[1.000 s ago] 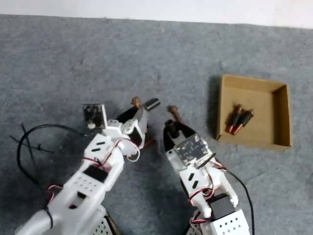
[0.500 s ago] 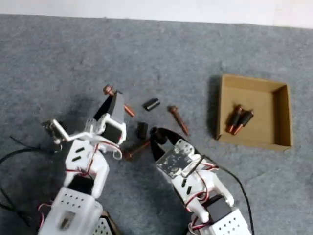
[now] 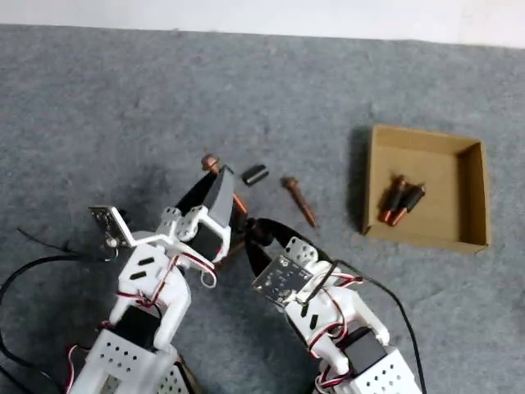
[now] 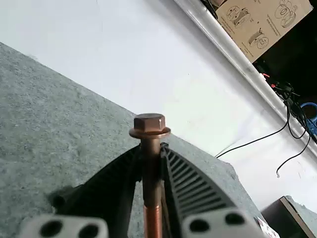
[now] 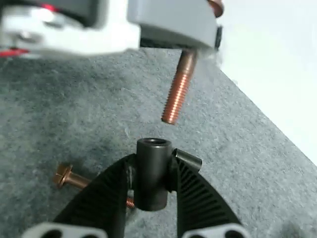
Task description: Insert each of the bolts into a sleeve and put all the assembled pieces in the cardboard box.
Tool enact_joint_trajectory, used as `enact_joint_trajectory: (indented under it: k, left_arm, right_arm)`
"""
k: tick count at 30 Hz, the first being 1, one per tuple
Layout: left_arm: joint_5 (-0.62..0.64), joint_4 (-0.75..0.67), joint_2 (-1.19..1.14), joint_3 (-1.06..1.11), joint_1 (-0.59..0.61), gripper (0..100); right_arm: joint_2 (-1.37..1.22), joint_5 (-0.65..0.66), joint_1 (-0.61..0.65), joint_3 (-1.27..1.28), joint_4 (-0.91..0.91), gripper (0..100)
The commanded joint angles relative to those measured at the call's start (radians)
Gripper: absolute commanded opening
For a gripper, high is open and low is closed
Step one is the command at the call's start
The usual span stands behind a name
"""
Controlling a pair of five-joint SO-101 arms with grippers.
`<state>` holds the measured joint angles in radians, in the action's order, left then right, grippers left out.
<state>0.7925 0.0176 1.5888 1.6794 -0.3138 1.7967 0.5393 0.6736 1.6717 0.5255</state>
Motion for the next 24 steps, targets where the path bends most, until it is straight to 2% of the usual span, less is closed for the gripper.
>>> enact_joint_trajectory:
  k: [1, 15, 20, 24]
  left_arm:
    - [-0.011, 0.023, 0.051, 0.024, -0.022, 1]
    - [-0.011, 0.063, 0.065, 0.024, -0.076, 1]
    - [-0.011, 0.137, 0.067, 0.016, -0.117, 1]
    - [-0.012, 0.143, 0.068, 0.019, -0.128, 1]
  right_arm:
    - [0.024, 0.011, 0.01, 0.119, -0.041, 0.5]
    - [0.024, 0.012, 0.008, 0.113, -0.041, 0.5]
    - [0.025, 0.011, -0.025, 0.114, -0.042, 0.5]
    - [0.025, 0.011, -0.03, 0.114, -0.042, 0.5]
